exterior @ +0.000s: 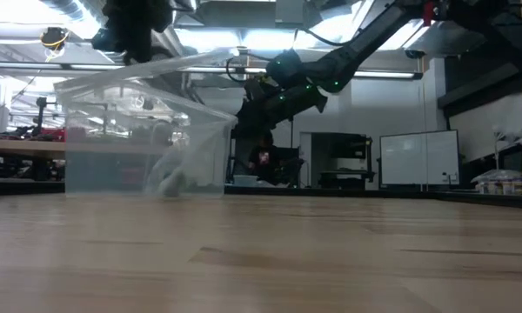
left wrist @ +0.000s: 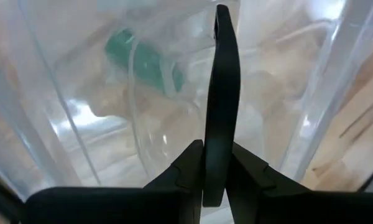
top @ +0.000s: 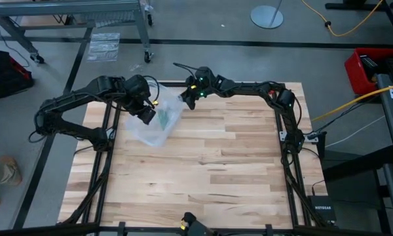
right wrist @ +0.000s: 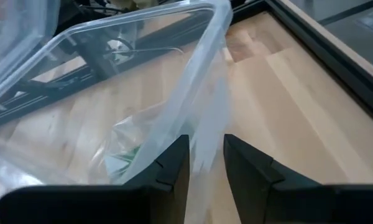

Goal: Roll bandage
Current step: Close the transparent bin with the transparent bin cover

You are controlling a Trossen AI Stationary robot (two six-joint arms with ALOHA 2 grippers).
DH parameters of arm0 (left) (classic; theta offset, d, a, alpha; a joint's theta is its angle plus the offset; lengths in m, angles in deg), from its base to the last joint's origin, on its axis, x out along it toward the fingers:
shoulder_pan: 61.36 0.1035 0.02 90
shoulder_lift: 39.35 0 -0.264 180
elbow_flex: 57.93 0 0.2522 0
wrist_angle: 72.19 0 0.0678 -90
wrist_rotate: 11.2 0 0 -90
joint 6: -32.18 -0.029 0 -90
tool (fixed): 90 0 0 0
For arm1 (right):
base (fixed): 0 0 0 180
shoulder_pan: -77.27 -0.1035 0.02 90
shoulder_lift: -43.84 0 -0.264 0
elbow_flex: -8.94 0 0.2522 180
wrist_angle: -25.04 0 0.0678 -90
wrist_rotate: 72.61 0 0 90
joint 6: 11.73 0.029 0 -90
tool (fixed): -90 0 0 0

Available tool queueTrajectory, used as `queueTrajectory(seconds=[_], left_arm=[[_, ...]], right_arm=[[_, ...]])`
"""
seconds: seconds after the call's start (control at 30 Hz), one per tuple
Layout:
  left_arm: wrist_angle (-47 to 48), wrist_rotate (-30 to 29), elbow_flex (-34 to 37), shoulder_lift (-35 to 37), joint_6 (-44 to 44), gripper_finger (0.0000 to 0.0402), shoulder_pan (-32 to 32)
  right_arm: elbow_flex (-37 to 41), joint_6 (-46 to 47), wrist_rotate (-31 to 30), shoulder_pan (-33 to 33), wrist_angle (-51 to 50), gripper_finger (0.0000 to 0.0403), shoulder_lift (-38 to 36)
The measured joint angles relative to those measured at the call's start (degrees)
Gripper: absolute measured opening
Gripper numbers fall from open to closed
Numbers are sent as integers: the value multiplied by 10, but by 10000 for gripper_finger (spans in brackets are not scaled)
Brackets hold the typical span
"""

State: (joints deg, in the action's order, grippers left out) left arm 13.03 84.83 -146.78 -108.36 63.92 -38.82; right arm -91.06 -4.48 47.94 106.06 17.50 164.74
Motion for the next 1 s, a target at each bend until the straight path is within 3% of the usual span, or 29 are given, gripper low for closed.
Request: queueTrajectory(seconds=[1.0], left_arm=[[-6,-49,0,0,-3,58,0]], right_arm=[[0,0,22,0,-3,104,0]])
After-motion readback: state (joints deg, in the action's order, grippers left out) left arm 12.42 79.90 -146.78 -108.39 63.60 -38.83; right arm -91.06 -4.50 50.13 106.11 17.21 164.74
